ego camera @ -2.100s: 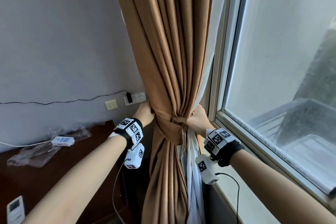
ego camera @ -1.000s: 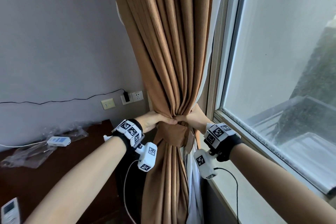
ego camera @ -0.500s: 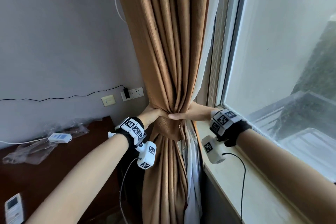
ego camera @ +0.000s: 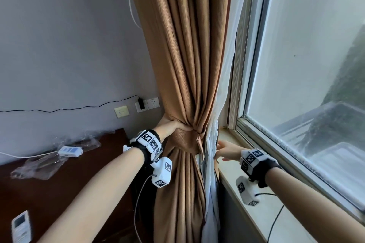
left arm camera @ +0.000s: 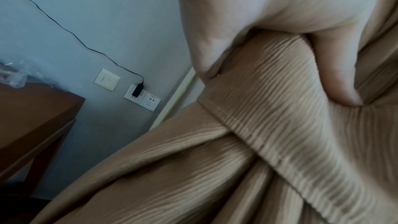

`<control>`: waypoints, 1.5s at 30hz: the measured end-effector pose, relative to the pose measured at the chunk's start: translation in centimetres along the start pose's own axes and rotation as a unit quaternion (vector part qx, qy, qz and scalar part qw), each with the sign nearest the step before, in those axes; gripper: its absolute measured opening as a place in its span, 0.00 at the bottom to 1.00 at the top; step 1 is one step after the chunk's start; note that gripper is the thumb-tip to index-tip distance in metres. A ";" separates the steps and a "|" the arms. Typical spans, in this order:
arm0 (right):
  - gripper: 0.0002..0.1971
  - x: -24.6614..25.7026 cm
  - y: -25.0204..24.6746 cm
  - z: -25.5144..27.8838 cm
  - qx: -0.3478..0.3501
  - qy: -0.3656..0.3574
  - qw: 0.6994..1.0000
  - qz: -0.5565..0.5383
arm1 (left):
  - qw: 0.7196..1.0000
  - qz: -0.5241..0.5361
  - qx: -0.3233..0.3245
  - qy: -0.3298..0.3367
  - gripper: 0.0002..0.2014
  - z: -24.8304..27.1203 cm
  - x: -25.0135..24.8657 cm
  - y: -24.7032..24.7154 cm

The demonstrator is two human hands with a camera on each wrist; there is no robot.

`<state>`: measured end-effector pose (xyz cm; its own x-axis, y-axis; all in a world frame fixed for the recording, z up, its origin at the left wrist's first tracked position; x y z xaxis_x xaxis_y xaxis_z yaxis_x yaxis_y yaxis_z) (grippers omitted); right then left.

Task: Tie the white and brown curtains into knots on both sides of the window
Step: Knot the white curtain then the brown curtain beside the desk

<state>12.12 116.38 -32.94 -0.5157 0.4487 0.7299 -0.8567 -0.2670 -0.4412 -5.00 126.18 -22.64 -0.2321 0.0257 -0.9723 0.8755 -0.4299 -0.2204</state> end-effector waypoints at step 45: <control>0.22 -0.7 -2.7 -0.1 -0.209 -0.089 0.964 0.141 | 0.996 -0.006 -0.085 -0.023 0.41 -0.4 0.5 -0.6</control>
<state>14.81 116.92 -32.30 -0.7516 0.2447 0.6125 -0.6264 0.0260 -0.7790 -5.48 126.87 -23.00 -0.2588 -0.0134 -0.9658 0.9308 -0.2708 -0.2456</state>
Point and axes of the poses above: each hand's wrist, its own z-axis away from the middle knuckle, its own y-axis out of the palm, x = y × z, the point moved 9 cm from there along -z, towards the middle knuckle, and after that the axes turned 2 degrees about y, right-handed, at the moved point
